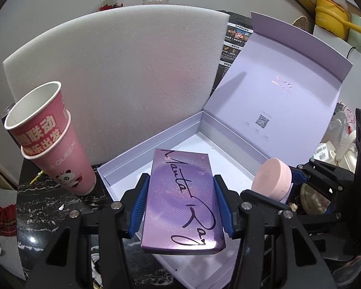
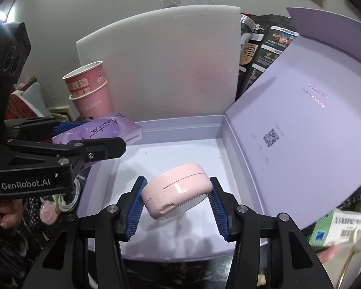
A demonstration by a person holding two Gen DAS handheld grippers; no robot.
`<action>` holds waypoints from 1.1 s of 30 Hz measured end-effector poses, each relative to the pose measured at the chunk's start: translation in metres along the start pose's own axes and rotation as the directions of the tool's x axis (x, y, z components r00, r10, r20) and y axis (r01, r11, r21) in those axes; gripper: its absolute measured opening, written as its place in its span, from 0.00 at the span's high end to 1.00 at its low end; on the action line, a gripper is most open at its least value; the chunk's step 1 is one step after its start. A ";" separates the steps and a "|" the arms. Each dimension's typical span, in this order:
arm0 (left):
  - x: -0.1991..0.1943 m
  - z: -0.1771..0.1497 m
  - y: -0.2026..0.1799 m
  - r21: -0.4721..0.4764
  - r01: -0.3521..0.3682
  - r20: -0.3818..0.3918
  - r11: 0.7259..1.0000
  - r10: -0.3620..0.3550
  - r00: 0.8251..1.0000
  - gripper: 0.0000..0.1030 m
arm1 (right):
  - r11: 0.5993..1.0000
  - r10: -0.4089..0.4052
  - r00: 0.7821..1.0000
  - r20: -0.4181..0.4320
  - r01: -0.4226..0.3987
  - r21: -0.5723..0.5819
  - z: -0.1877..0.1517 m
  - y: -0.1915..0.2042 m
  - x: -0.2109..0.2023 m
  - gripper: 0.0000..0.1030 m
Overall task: Organize rigid objects
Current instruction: 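Carry the purple box and pink compact over the lavender gift box with both grippers, then open both grippers to drop the purple box and pink compact into the gift box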
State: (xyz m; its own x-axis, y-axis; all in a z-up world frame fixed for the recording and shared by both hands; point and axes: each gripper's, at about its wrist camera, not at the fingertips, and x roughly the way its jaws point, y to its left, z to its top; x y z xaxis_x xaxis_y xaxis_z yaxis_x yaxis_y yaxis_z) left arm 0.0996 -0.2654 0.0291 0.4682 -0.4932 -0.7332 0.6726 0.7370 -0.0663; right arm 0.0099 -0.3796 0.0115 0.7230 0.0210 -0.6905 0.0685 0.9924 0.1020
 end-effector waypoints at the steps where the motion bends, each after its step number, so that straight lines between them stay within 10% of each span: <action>1: 0.003 0.002 0.000 0.004 -0.007 -0.003 1.000 0.007 1.000 0.50 | 1.000 -0.001 1.000 0.000 0.001 0.003 0.002 -0.002 0.002 0.50; 33: 0.088 -0.003 0.003 0.063 -0.100 -0.116 0.993 0.107 0.987 0.50 | 0.996 -0.082 0.990 -0.116 0.079 -0.028 0.008 -0.019 0.072 0.50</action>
State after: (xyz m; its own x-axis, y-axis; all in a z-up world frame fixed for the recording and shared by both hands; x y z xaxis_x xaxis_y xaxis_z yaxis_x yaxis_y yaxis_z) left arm 0.1410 -0.3046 -0.0378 0.4676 -0.3546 -0.8097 0.6572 0.7521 0.0501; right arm 0.0666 -0.3981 -0.0346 0.6302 -0.0467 -0.7750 0.1064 0.9940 0.0267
